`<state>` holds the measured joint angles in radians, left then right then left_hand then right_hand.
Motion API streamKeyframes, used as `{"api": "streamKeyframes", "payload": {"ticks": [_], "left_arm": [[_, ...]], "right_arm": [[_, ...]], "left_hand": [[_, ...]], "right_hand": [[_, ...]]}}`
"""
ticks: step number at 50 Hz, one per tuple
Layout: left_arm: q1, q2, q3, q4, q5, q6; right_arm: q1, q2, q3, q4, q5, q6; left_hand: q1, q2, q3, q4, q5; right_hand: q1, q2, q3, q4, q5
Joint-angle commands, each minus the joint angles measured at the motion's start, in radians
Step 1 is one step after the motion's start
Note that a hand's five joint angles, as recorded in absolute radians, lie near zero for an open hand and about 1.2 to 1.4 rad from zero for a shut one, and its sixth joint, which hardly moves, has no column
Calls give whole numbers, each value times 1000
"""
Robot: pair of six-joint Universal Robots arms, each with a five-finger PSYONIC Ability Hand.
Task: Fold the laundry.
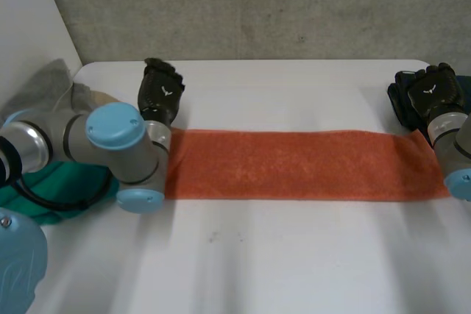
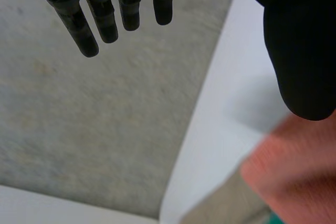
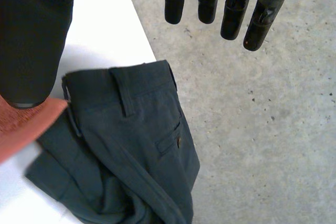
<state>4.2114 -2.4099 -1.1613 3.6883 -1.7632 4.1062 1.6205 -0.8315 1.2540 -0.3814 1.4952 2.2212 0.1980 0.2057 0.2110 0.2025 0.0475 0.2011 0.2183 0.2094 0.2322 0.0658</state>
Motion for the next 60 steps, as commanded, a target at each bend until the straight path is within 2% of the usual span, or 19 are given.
{"api": "streamKeyframes", "payload": {"ticks": [1,4,9,13,17,27,29,30,31,32,38,45,51,57,60], "left_arm": [[-28,115,-125,108,-1,-10],[-25,176,-188,113,-10,-23],[-19,288,-309,101,-13,-90],[-19,350,-395,98,-7,-171],[-22,397,-460,93,-5,-234],[-28,422,-511,88,-5,-254],[-28,423,-511,88,-5,-256],[-28,425,-511,88,-5,-256],[-28,426,-511,88,-5,-256],[-28,431,-512,87,-5,-257],[-28,459,-517,73,-5,-257],[-21,517,-532,41,-7,-279],[-17,549,-544,6,-7,-323],[-16,558,-555,-28,-7,-346],[-14,563,-563,-31,-7,-352]], "right_arm": [[-11,-187,168,81,-1,156],[-30,-280,254,150,-53,210],[-138,-366,385,268,-234,216],[-220,-379,442,283,-306,213],[-264,-367,459,273,-332,212],[-278,-238,446,165,-337,101],[-277,-199,427,157,-334,84],[-278,-184,420,156,-334,83],[-277,-169,409,156,-336,83],[-277,-153,391,160,-337,83],[-310,-155,375,164,-319,84],[-474,-236,370,156,-336,77],[-564,-245,312,165,-311,-55],[-545,-253,295,168,-306,-104],[-449,-280,294,167,-302,-83]], "left_hand": [[-23,-31,-36,-28,-47],[-23,-31,-36,-28,-47],[-23,-31,-36,-28,-47],[-23,-31,-36,-28,-47],[-23,-31,-36,-28,-47],[-23,-31,-36,-28,-47],[-23,-31,-36,-28,-47],[-23,-31,-36,-28,-47],[-23,-31,-36,-28,-47],[-23,-31,-36,-28,-47],[-23,-31,-36,-28,-47],[-23,-31,-36,-28,-47],[-23,-31,-36,-28,-47],[-23,-31,-36,-28,-47],[-23,-31,-36,-28,-47]], "right_hand": [[-27,-44,-35,-58,-66],[-27,-44,-35,-58,-66],[-26,-43,-34,-57,-65],[77,60,69,46,38],[116,98,107,85,76],[245,228,237,214,206],[335,318,327,304,296],[412,394,403,380,372],[590,572,581,559,550],[1189,1172,1181,1158,1150],[1195,1178,1187,1164,1156],[1195,1178,1187,1164,1156],[1195,1178,1187,1164,1156],[1195,1178,1187,1164,1156],[1195,1178,1187,1164,1156]]}}
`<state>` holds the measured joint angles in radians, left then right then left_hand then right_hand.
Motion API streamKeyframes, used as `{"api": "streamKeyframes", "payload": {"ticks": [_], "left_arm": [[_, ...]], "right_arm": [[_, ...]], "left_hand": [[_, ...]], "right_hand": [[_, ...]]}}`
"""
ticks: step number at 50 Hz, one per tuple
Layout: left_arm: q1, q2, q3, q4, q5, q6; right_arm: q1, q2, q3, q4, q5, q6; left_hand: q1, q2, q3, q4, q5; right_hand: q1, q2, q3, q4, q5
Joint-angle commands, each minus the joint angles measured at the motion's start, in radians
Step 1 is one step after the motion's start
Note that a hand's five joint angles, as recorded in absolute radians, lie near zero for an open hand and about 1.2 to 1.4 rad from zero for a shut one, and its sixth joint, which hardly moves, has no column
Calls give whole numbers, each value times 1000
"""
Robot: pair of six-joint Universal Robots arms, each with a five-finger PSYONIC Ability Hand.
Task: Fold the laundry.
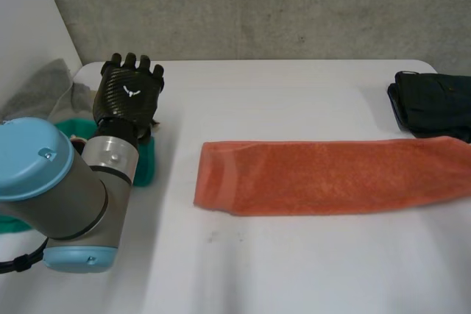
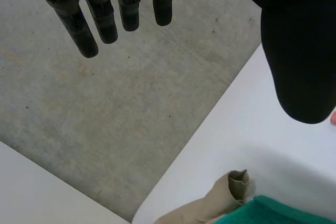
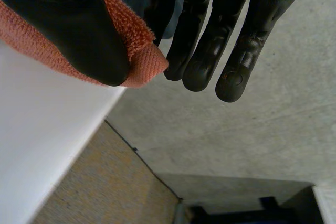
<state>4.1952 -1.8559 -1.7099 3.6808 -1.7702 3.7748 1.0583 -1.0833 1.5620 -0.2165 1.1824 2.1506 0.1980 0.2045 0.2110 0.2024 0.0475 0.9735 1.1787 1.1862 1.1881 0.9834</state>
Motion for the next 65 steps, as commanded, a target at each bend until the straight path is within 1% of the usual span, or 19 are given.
{"api": "streamKeyframes", "payload": {"ticks": [1,5,12,13,17,22,26,28,30,31,32,33,38,39,43,47,54,59,65], "left_arm": [[2,9,-16,-24,0,-21],[8,17,-19,-25,-3,-23],[9,43,-20,-31,-5,-32],[8,50,-22,-31,-5,-36],[8,61,-27,-31,-3,-50],[8,63,-36,-31,-3,-56],[6,58,-42,-31,-3,-58],[5,52,-43,-30,-3,-58],[3,50,-43,-30,-2,-58],[3,50,-42,-30,-2,-58],[3,49,-36,-28,0,-58],[2,49,-33,-28,0,-58],[-7,49,-4,-25,5,-56],[-23,49,13,-25,5,-56],[-78,26,58,-24,5,-56],[-142,-47,117,-28,5,-78],[-253,-216,226,-47,38,-101],[-261,-396,341,-113,44,-90],[-256,-491,420,-212,21,-64]], "right_arm": [[149,-41,-16,-1,11,-3],[371,-113,-23,-14,3,58],[727,-107,-65,-72,-13,69],[815,-80,-72,-101,-27,61],[997,23,-97,-171,-93,60],[1134,170,-129,-204,-161,51],[1197,270,-178,-202,-155,34],[1198,286,-197,-195,-146,19],[1198,273,-197,-193,-132,21],[1198,251,-195,-193,-115,35],[1198,231,-189,-193,-101,46],[1197,215,-185,-193,-90,58],[1135,96,-134,-175,3,254],[1102,38,-105,-158,17,361],[1024,-88,-31,-97,42,594],[898,-161,42,6,40,716],[746,-175,156,101,37,660],[666,-140,226,82,39,522],[654,-70,233,63,49,440]], "left_hand": [[-23,-30,-36,-28,-47],[-23,-30,-36,-28,-47],[-23,-30,-36,-28,-47],[-23,-30,-36,-28,-47],[-23,-30,-36,-28,-47],[-23,-30,-36,-28,-47],[-23,-30,-36,-28,-47],[-23,-30,-36,-28,-47],[-23,-30,-36,-28,-47],[-23,-30,-36,-28,-47],[-23,-30,-36,-28,-47],[-23,-30,-36,-28,-47],[-23,-30,-36,-28,-47],[-23,-30,-36,-28,-47],[-23,-30,-36,-28,-47],[-23,-30,-36,-28,-47],[-23,-29,-36,-27,-47],[-20,-26,-33,-24,-44],[-14,-20,-27,-18,-38]], "right_hand": [[423,218,210,208,238],[423,218,210,208,238],[423,218,210,208,238],[423,218,210,208,238],[423,218,210,208,238],[423,218,210,208,238],[423,218,210,208,238],[423,218,210,208,238],[126,-79,-87,-88,-58],[-358,-563,-571,-573,-543],[-659,-865,-872,-874,-844],[-799,-1004,-1012,-1014,-983],[-799,-1004,-1012,-1014,-983],[-799,-1004,-1012,-1014,-983],[-799,-1004,-1012,-1014,-983],[-799,-1004,-1012,-1014,-983],[-798,-1003,-1011,-1012,-982],[-672,-877,-884,-886,-856],[-566,-771,-779,-780,-750]]}}
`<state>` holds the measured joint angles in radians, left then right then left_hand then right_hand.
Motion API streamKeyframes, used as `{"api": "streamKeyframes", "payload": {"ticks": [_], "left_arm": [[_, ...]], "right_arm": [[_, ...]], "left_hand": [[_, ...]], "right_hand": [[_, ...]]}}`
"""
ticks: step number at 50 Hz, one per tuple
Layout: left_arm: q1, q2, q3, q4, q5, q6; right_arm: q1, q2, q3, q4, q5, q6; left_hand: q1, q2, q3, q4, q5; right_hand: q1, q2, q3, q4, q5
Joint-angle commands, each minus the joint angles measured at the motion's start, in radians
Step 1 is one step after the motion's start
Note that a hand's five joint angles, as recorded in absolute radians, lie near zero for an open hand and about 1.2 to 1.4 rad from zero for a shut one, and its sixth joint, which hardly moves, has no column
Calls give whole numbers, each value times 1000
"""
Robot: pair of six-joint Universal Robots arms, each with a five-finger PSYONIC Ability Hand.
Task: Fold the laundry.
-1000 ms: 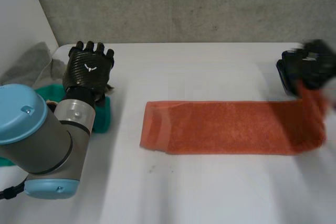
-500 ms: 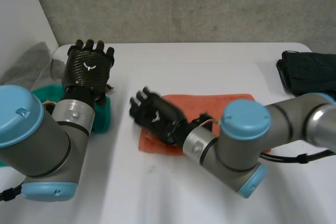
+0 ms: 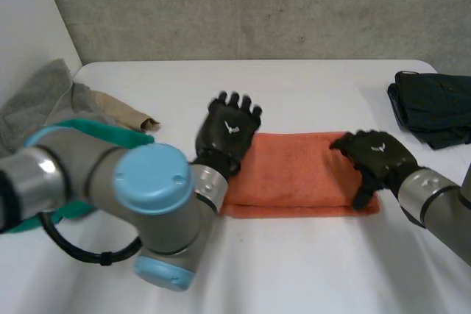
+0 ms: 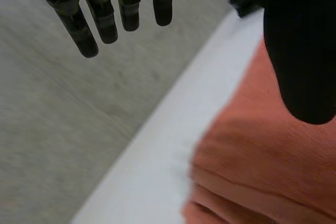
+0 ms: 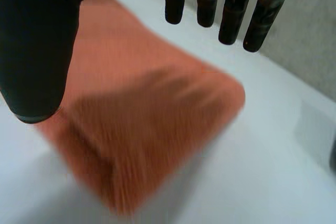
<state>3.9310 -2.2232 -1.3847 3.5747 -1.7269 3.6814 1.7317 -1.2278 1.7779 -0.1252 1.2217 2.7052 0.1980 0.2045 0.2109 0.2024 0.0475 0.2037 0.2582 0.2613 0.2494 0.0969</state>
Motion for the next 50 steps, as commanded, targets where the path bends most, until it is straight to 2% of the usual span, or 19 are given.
{"api": "streamKeyframes", "payload": {"ticks": [1,8,12,13,15,19,26,30,31,34,35,37,38,41,42,45,46,48,50], "left_arm": [[8,-127,98,-117,-28,38],[19,-113,62,-143,-115,80],[10,-86,26,-149,-157,78],[7,-61,10,-152,-164,74],[5,-32,-10,-157,-166,68],[-7,40,-59,-169,-166,46],[-15,212,-112,-185,-166,-47],[14,293,-138,-195,-166,-67],[42,322,-152,-200,-166,-67],[83,361,-175,-206,-168,-72],[106,381,-191,-206,-168,-75],[125,395,-207,-205,-168,-77],[132,399,-215,-205,-166,-77],[145,402,-237,-203,-163,-89],[146,402,-240,-203,-161,-93],[149,396,-246,-200,-157,-109],[149,393,-244,-197,-154,-113],[149,390,-234,-191,-151,-115],[149,375,-212,-179,-146,-115]], "right_arm": [[-20,79,17,-30,15,-116],[-18,85,21,-88,44,-123],[-18,86,28,-105,47,-127],[-18,86,26,-108,45,-127],[-18,85,25,-111,45,-128],[-17,82,12,-120,53,-149],[9,50,-55,-136,124,-382],[158,40,-127,-166,141,-522],[242,45,-162,-192,121,-559],[350,62,-198,-229,70,-585],[406,88,-207,-246,20,-587],[448,132,-216,-251,-45,-591],[481,180,-225,-248,-104,-594],[511,240,-238,-248,-155,-594],[519,267,-253,-246,-159,-584],[517,269,-265,-241,-116,-549],[522,258,-265,-241,-79,-492],[511,248,-270,-241,-39,-405],[479,213,-279,-241,2,-237]], "left_hand": [[-11,-17,-24,-15,-35],[-11,-17,-24,-15,-35],[-14,-20,-27,-18,-38],[-14,-20,-27,-18,-38],[-14,-20,-27,-18,-38],[-17,-23,-30,-21,-41],[-23,-29,-36,-27,-47],[-23,-29,-36,-27,-47],[-23,-29,-36,-27,-47],[-23,-29,-36,-27,-47],[-23,-29,-36,-27,-47],[-23,-29,-36,-27,-47],[-23,-29,-36,-27,-47],[-23,-29,-36,-27,-47],[-23,-30,-36,-28,-47],[-23,-30,-36,-28,-47],[-23,-30,-36,-28,-47],[-23,-30,-36,-28,-47],[-23,-30,-36,-28,-47]], "right_hand": [[233,179,176,188,166],[530,475,472,484,462],[817,763,760,771,749],[1027,973,969,981,959],[1192,1137,1134,1146,1124],[1193,1138,1135,1147,1125],[1193,1138,1135,1147,1125],[1193,1138,1135,1147,1125],[1193,1138,1135,1147,1125],[1193,1138,1135,1147,1125],[1193,1138,1135,1147,1125],[1193,1138,1135,1147,1125],[1193,1138,1135,1147,1125],[1193,1138,1135,1147,1125],[1165,1110,1107,1119,1097],[556,501,498,510,488],[217,162,159,171,149],[-27,-81,-84,-72,-94],[-29,-84,-87,-75,-97]]}}
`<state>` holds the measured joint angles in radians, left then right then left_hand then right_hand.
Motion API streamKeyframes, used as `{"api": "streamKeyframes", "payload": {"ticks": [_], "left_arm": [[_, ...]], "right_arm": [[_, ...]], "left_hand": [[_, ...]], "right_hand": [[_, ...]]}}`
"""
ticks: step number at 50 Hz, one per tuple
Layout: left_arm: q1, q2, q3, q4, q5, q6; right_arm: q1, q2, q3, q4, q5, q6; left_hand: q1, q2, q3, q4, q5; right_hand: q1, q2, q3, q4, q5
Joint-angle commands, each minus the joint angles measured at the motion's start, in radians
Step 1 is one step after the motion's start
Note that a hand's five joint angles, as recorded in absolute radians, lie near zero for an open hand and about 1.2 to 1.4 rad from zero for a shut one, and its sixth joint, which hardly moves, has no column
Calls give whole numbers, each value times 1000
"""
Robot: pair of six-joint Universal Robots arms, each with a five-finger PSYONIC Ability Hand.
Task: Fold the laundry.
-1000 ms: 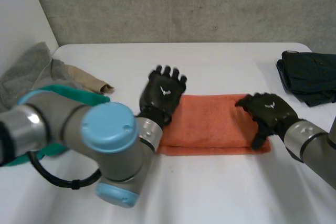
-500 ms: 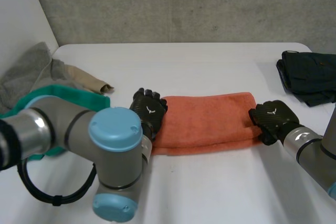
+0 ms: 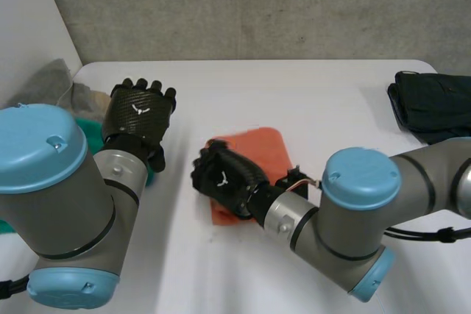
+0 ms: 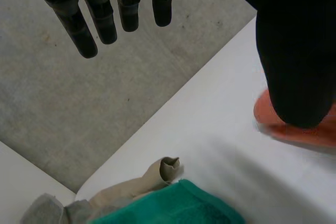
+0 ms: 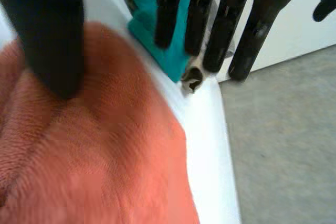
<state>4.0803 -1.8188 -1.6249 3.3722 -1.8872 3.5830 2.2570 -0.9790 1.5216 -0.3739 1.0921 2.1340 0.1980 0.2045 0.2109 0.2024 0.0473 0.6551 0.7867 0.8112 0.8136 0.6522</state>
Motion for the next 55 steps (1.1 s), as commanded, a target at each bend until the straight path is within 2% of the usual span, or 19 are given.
{"api": "streamKeyframes", "payload": {"ticks": [1,3,4,7,8,9,12,17,19,25,30,34,40,45,49,50,55], "left_arm": [[-1,-42,40,30,19,-16],[-14,-75,72,47,31,-16],[-24,-104,103,56,49,-16],[-53,-146,148,67,89,-23],[-78,-177,183,69,126,-36],[-87,-195,203,69,143,-47],[-110,-279,276,55,203,-105],[-115,-390,350,-20,206,-164],[-113,-419,365,-63,185,-165],[-107,-476,382,-148,11,-151],[-101,-476,375,-162,-1,-118],[-112,-467,375,-172,28,-93],[-112,-354,369,-172,125,-93],[-93,-229,356,-171,224,-95],[-49,-159,344,-172,344,-98],[-38,-139,341,-174,405,-98],[-21,-86,320,-197,609,-104]], "right_arm": [[-65,-56,-24,7,146,403],[-95,-104,-24,12,169,541],[-123,-154,-27,30,192,682],[-160,-205,-43,101,207,857],[-187,-211,-67,168,204,929],[-198,-202,-83,202,203,951],[-223,-123,-148,336,203,948],[-226,-3,-256,474,224,864],[-228,37,-287,489,224,848],[-214,166,-376,503,221,819],[-211,226,-416,533,226,756],[-211,185,-416,530,235,712],[-209,30,-336,494,253,712],[-194,-82,-132,334,250,696],[-146,-142,49,170,239,676],[-125,-142,105,105,238,653],[-90,-89,189,-29,242,563]], "left_hand": [[-23,-30,-36,-28,-47],[-23,-30,-36,-28,-47],[-23,-30,-36,-28,-47],[-23,-30,-36,-28,-47],[-23,-29,-36,-27,-47],[-20,-26,-33,-24,-44],[-17,-23,-30,-21,-41],[4,-3,-9,-1,-20],[15,9,3,11,-8],[16,9,3,11,-8],[10,3,-3,5,-14],[10,3,-3,5,-14],[10,3,-3,5,-14],[4,-3,-9,-1,-20],[4,-3,-9,-1,-20],[4,-3,-9,-1,-20],[16,9,3,11,-8]], "right_hand": [[-481,-612,-637,-639,-652],[-481,-612,-637,-639,-652],[-481,-612,-637,-639,-652],[-481,-612,-637,-639,-652],[-481,-612,-637,-639,-652],[-481,-612,-637,-639,-652],[-481,-612,-637,-639,-652],[-481,-612,-637,-639,-652],[-481,-612,-637,-639,-652],[-481,-612,-637,-639,-652],[-481,-612,-637,-639,-652],[-481,-612,-637,-639,-652],[-481,-612,-637,-639,-652],[-481,-612,-637,-639,-652],[-481,-612,-637,-639,-652],[-481,-612,-637,-639,-652],[-481,-612,-637,-639,-652]]}}
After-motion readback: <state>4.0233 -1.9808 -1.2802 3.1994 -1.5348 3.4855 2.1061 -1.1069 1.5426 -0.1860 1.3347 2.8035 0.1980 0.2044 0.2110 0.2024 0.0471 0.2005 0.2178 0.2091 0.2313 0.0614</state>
